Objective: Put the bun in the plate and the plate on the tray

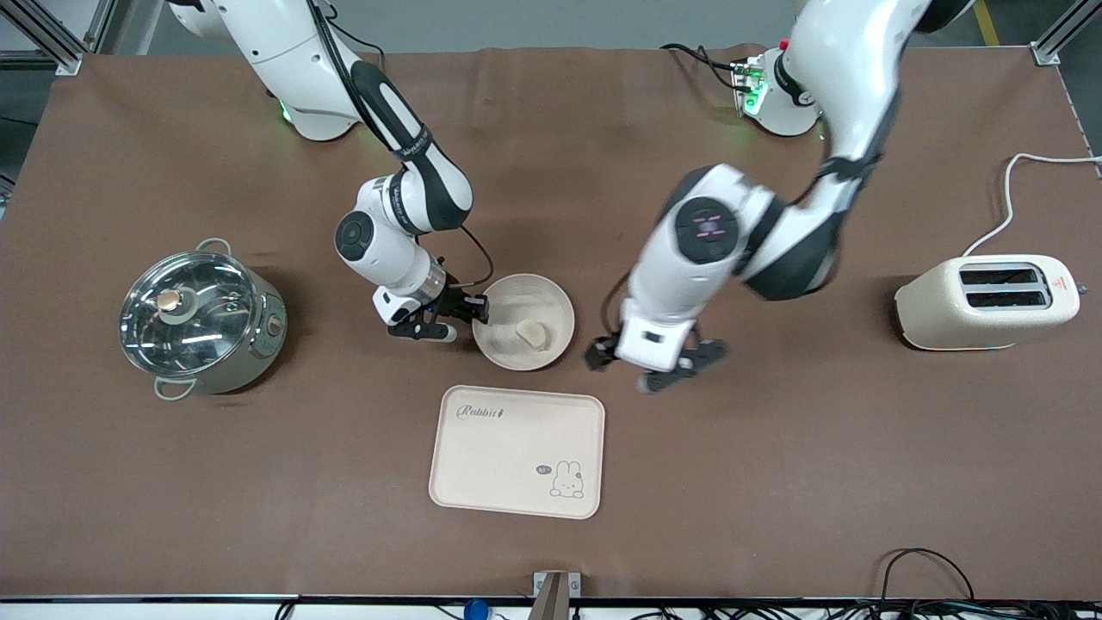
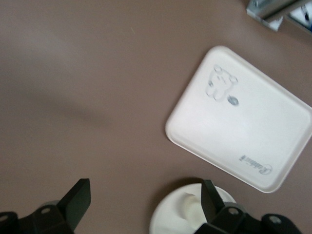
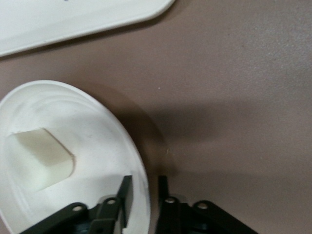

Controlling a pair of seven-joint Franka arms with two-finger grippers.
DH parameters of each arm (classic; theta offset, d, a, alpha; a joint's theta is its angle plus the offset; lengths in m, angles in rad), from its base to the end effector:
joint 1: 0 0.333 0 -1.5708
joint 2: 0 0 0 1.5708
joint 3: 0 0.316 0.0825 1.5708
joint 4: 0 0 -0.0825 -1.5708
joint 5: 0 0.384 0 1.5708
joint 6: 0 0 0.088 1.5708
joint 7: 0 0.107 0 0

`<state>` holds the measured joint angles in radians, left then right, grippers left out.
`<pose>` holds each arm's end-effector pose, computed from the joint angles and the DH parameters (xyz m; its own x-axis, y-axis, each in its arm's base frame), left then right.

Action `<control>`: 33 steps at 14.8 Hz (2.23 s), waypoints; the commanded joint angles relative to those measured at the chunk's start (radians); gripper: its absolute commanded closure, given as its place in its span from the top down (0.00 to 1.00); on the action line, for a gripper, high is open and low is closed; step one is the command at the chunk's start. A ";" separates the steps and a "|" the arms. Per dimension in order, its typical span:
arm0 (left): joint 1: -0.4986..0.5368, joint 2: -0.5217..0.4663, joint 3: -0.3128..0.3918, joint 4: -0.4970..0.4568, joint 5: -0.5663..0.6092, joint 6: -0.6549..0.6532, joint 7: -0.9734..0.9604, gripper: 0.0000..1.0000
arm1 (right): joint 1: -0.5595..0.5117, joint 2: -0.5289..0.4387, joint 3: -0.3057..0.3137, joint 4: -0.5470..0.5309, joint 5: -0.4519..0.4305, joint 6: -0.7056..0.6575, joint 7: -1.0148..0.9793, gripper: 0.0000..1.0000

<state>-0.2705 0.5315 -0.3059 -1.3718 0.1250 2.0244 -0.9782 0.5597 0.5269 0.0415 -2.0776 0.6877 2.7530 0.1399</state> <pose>0.6303 -0.3481 0.4336 0.9160 0.3978 0.0524 0.3878 -0.9112 0.1390 0.5033 0.3135 0.1791 0.9862 -0.1642 -0.0195 -0.1609 -0.9260 -0.3417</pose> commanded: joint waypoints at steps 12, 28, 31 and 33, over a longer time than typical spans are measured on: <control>0.418 -0.458 0.001 -0.044 -0.031 -0.544 0.851 1.00 | -0.076 0.108 -0.006 0.339 0.098 -0.095 0.000 0.00; 0.326 -0.683 0.133 -0.239 -0.133 -0.566 0.909 1.00 | -0.193 0.404 -0.018 0.692 -0.020 -0.139 -0.002 0.00; 0.326 -0.679 0.131 -0.239 -0.133 -0.566 0.909 1.00 | -0.182 0.404 -0.018 0.691 -0.016 -0.139 0.001 0.00; 0.330 -0.673 0.131 -0.239 -0.134 -0.566 0.909 1.00 | -0.176 0.404 -0.018 0.691 -0.010 -0.139 0.003 0.00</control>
<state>0.0614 -0.1398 -0.1825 -1.6035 0.0036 1.4515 -0.0855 0.3805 0.9275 0.0189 -1.3976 0.6817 2.6186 0.1362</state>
